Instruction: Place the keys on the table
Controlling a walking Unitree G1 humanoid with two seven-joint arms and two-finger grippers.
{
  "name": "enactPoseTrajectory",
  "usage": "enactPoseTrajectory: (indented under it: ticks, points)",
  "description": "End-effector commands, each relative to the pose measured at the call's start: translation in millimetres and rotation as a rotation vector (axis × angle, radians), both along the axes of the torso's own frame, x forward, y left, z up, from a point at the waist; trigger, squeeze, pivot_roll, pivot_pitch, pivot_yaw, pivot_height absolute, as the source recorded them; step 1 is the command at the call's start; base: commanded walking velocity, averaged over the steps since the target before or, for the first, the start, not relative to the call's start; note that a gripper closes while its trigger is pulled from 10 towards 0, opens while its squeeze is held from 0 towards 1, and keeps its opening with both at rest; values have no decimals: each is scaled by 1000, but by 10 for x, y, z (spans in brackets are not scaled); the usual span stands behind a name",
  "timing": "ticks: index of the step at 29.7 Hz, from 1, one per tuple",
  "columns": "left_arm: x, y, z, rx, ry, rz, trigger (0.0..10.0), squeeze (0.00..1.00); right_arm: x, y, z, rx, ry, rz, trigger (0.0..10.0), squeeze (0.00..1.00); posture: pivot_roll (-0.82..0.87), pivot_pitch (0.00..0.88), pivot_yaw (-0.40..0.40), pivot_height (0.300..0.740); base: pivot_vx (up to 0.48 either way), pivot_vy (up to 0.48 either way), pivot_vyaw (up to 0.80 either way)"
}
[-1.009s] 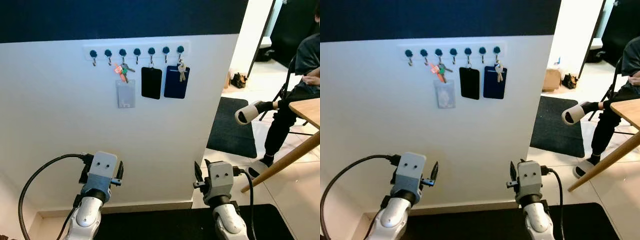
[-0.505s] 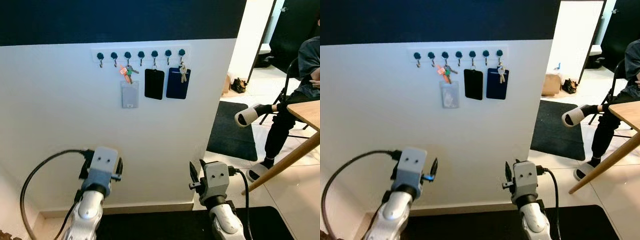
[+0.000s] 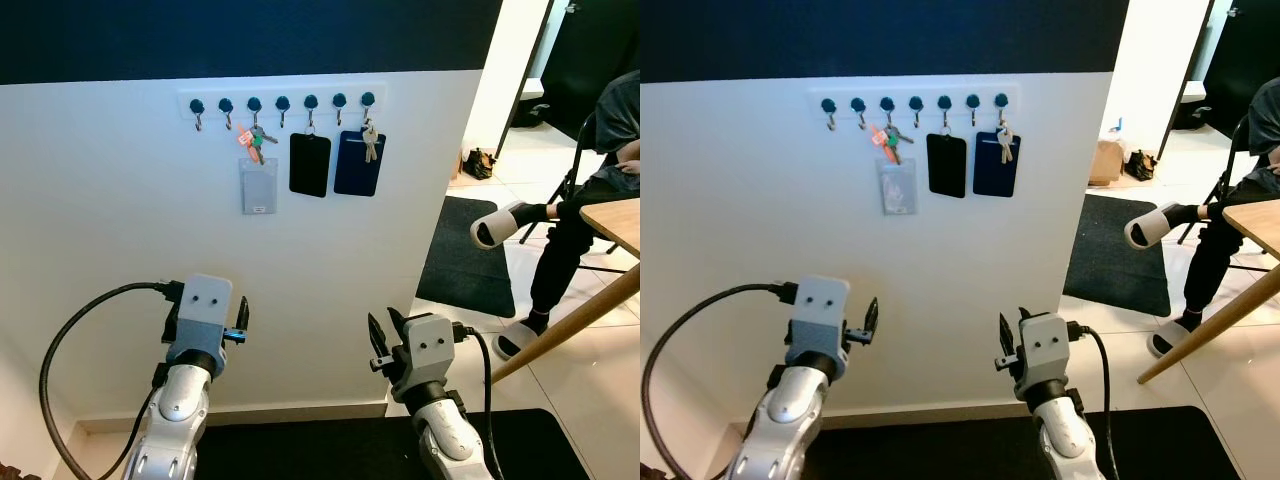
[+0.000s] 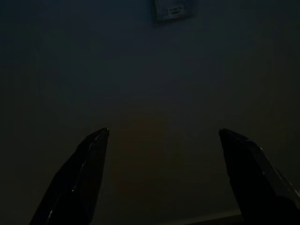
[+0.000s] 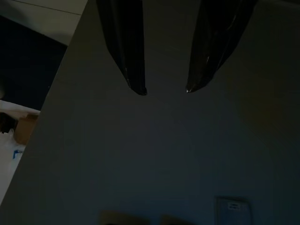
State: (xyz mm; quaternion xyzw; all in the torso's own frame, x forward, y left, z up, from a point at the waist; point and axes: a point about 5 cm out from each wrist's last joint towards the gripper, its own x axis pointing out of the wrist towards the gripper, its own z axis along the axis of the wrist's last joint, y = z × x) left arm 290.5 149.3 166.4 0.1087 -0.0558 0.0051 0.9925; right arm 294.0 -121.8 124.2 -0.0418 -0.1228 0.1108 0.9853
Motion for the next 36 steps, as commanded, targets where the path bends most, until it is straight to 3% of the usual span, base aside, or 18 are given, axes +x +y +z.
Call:
enactPoseTrajectory:
  ticks: [1, 13, 36]
  points:
    - [-27, -1, -40, 15, 13, 6, 10000, 0, -5, 16, -1, 0, 8, 7, 10000, 0, 168, 148, 26, 740, 0, 0, 0]
    - [-35, -14, -39, 18, 2, -1, 10000, 0, -4, 0, -18, -12, 20, 7, 10000, 0, 167, 144, 22, 740, 0, 0, 0]
    - [-47, 1, 4, 20, -21, 11, 10000, 0, -1, 19, -48, -42, 21, 25, 10000, 0, 170, 133, 16, 740, 422, 0, 0]
